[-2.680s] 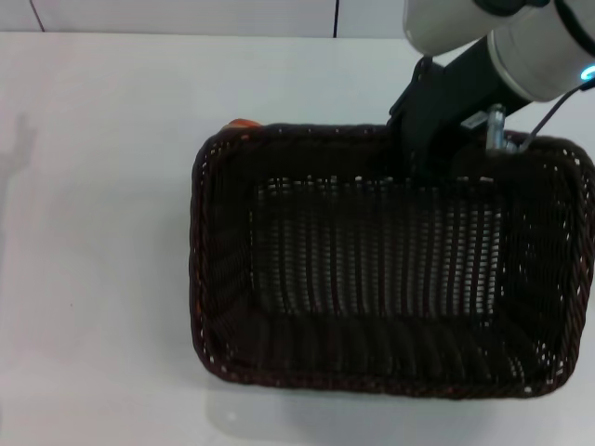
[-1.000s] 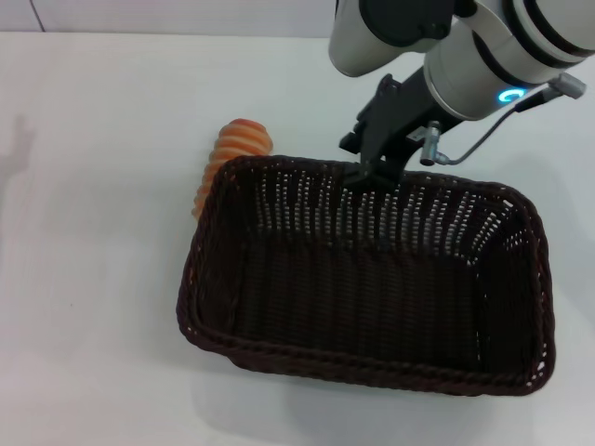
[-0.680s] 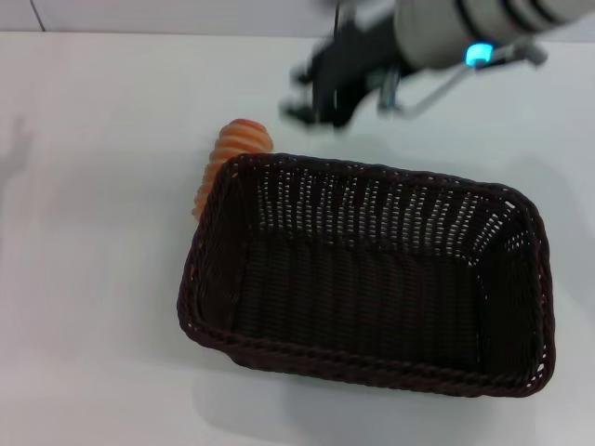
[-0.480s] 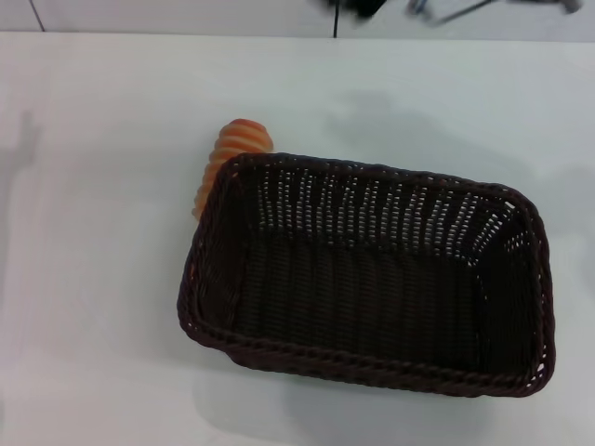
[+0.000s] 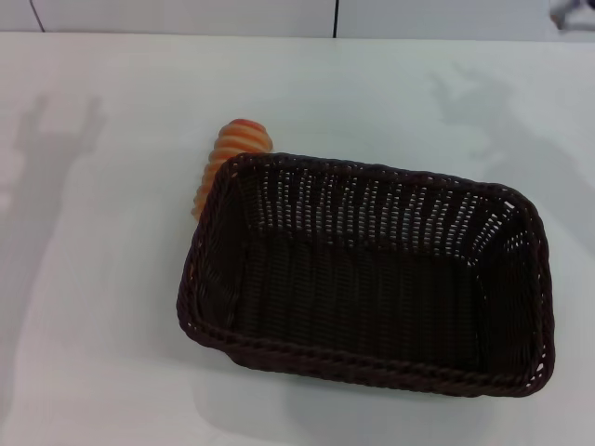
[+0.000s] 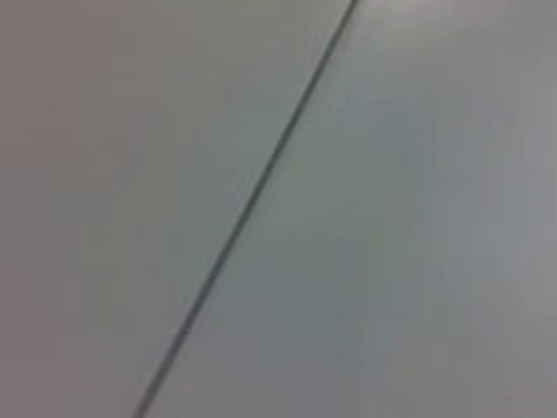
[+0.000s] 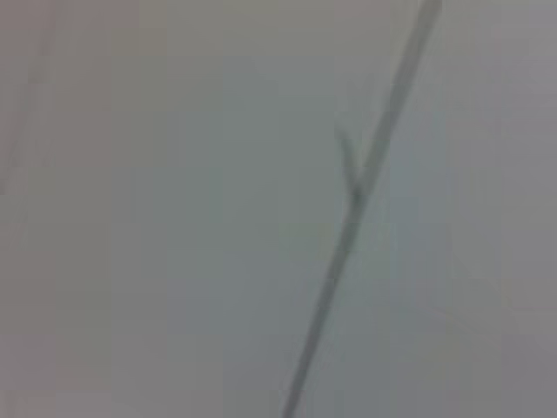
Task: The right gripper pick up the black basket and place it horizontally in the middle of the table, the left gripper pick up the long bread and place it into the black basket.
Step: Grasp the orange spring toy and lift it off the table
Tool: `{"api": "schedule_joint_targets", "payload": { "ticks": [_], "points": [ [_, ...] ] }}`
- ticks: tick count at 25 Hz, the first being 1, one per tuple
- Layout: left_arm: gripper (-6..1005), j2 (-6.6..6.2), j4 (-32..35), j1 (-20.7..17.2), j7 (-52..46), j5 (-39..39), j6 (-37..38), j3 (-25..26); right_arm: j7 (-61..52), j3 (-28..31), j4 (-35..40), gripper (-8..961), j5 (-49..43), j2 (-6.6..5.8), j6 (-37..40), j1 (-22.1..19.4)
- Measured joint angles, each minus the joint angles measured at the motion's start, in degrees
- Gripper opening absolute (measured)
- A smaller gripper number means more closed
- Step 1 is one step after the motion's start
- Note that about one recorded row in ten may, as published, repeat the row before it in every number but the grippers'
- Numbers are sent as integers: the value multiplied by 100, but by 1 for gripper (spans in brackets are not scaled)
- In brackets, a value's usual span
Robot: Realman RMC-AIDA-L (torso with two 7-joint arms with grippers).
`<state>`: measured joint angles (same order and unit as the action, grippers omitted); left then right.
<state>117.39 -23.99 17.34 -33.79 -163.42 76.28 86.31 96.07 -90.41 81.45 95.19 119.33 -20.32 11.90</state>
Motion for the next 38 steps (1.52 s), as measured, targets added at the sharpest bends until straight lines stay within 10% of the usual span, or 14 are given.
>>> {"api": "schedule_joint_targets", "payload": {
  "ticks": [10, 22, 38],
  "points": [
    [824, -188, -255, 320, -526, -208, -983, -483, 753, 240, -461, 334, 2050, 18, 290, -314],
    [822, -143, -269, 311, -495, -208, -907, -526, 805, 178, -720, 332, 2042, 28, 862, -28],
    [820, 39, -724, 295, 373, -206, -1139, -650, -20, -1428, -412, 332, 1369, 32, 5473, 439]
  ]
}}
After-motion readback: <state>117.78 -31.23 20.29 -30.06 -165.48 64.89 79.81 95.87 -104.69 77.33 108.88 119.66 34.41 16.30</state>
